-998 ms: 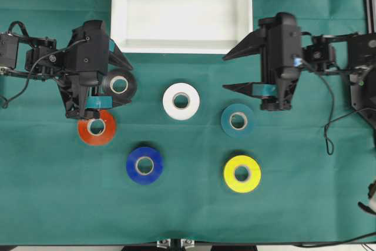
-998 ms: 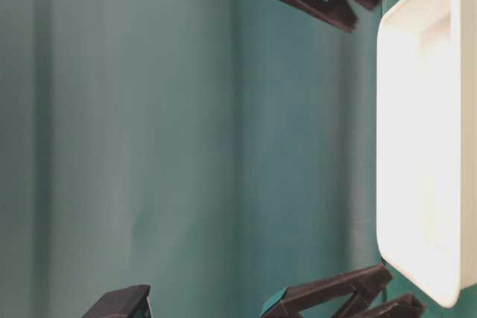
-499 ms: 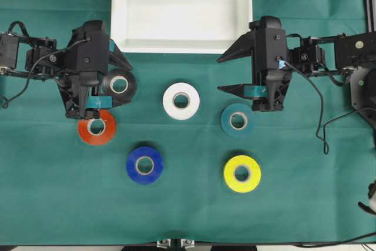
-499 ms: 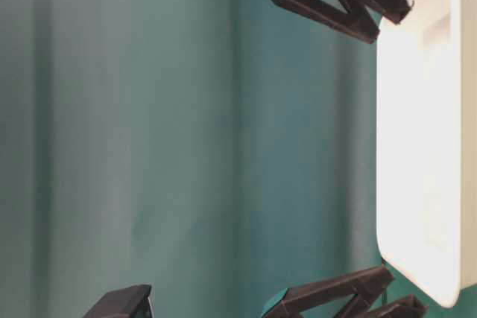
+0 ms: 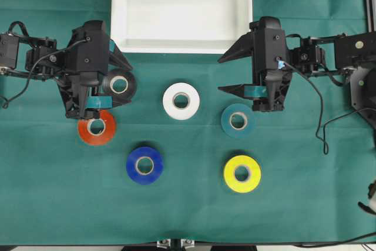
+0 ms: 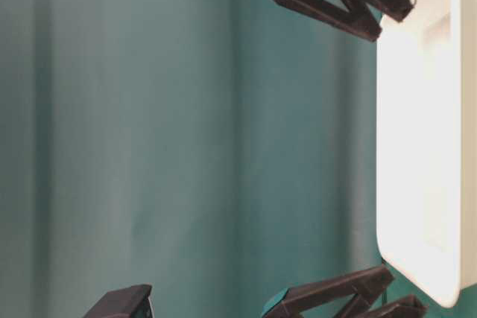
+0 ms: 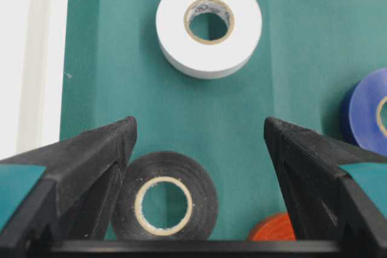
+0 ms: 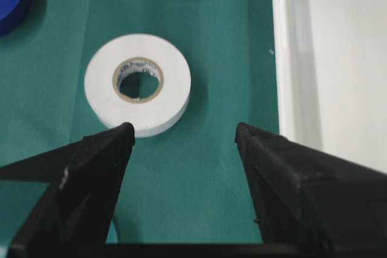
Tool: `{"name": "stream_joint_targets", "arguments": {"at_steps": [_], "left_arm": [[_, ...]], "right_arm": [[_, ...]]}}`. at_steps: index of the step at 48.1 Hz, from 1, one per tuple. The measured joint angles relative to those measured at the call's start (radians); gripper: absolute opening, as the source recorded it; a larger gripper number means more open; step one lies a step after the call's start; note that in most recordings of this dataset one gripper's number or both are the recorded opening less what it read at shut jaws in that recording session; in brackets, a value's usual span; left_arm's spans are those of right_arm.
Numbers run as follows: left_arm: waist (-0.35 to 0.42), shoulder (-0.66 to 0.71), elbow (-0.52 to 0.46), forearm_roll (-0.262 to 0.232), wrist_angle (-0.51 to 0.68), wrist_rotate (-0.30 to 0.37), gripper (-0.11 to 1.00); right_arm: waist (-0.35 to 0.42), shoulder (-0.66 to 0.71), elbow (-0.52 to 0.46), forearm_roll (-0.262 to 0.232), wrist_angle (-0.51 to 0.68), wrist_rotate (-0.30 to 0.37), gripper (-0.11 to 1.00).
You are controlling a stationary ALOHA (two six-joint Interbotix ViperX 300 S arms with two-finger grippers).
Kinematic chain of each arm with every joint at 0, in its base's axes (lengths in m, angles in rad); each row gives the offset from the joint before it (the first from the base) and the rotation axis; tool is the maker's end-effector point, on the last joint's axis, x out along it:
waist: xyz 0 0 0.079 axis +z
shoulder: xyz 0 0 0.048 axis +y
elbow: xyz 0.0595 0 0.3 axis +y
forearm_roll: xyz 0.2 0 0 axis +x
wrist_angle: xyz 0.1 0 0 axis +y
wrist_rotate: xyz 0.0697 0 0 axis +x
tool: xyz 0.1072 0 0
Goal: Put the tape alternately from left to right into the white case.
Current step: 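Lower the right gripper over the teal tape roll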
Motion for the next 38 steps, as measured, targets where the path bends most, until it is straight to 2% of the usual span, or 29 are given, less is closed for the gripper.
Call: {"name": "stream_joint_targets", "arguments": {"at_steps": [22, 38], "left_arm": [[0.000, 0.002, 0.000, 0.000, -0.002, 0.000, 0.83], [0.000, 0.002, 0.000, 0.000, 0.000, -0.015, 0.83]], "right_arm": [[0.052, -0.015, 0.003, 0.000, 0.069, 0.009, 0.80], [0.098, -0.017, 0.031, 0.000, 0.071, 0.064, 0.80]]}}
